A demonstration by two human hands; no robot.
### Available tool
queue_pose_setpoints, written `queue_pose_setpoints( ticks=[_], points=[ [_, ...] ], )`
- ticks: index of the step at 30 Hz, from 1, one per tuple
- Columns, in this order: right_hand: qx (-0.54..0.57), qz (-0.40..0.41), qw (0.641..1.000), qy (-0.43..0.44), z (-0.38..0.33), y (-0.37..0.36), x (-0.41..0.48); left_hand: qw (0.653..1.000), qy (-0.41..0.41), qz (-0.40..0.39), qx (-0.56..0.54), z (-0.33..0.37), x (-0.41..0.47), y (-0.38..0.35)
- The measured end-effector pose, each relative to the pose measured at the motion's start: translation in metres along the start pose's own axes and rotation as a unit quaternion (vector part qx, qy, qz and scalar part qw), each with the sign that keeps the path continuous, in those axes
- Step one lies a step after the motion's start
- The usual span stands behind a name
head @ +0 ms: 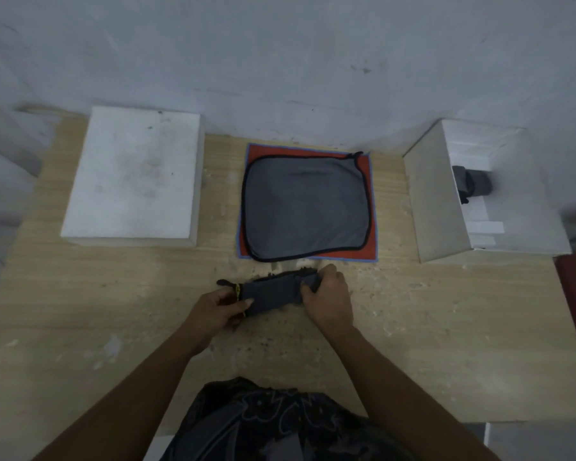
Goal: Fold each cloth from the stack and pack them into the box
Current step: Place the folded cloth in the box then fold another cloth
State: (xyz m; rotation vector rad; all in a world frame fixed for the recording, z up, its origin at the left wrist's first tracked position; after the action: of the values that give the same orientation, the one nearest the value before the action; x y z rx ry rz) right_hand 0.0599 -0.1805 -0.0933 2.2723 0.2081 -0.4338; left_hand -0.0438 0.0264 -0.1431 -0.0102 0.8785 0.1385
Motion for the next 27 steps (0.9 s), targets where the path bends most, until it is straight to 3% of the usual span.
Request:
queue_pose_setpoints(
  ticks=[10, 15, 21, 27],
  points=[
    [0.096, -0.069, 0.991, 0.069, -0.025, -0.040, -0.008, 1.000, 0.005, 0.008, 0.015, 0.001, -0.003, 0.002],
    [0.029, -0.073, 0.996, 0.029, -0.013, -0.040, -0.006, 1.000, 0.004, 0.013, 0.010, 0.003, -0.006, 0.001],
    [0.041, -0.100, 0.994, 0.007, -0.021, -0.050, -0.003, 0.999, -0.017, 0.028, 0.016, 0.006, -0.008, 0.001],
    [0.025, -0.060, 0.989, 0.133, -0.046, -0.043, -0.021, 0.998, -0.027, 0.065, 0.004, 0.021, -0.019, -0.016]
  ],
)
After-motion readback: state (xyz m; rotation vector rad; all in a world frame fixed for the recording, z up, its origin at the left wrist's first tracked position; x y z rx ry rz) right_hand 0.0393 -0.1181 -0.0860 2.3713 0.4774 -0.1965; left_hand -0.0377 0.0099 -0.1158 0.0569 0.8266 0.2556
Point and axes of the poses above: each hand's wrist, its own x-axis towards the middle knuckle, its own y-axis out of the back of the hand, z = x × y, the point moved 8 cm from there along x, towards the middle knuckle, and after that the axes turned 11 degrees about x, right-handed, at the moved point
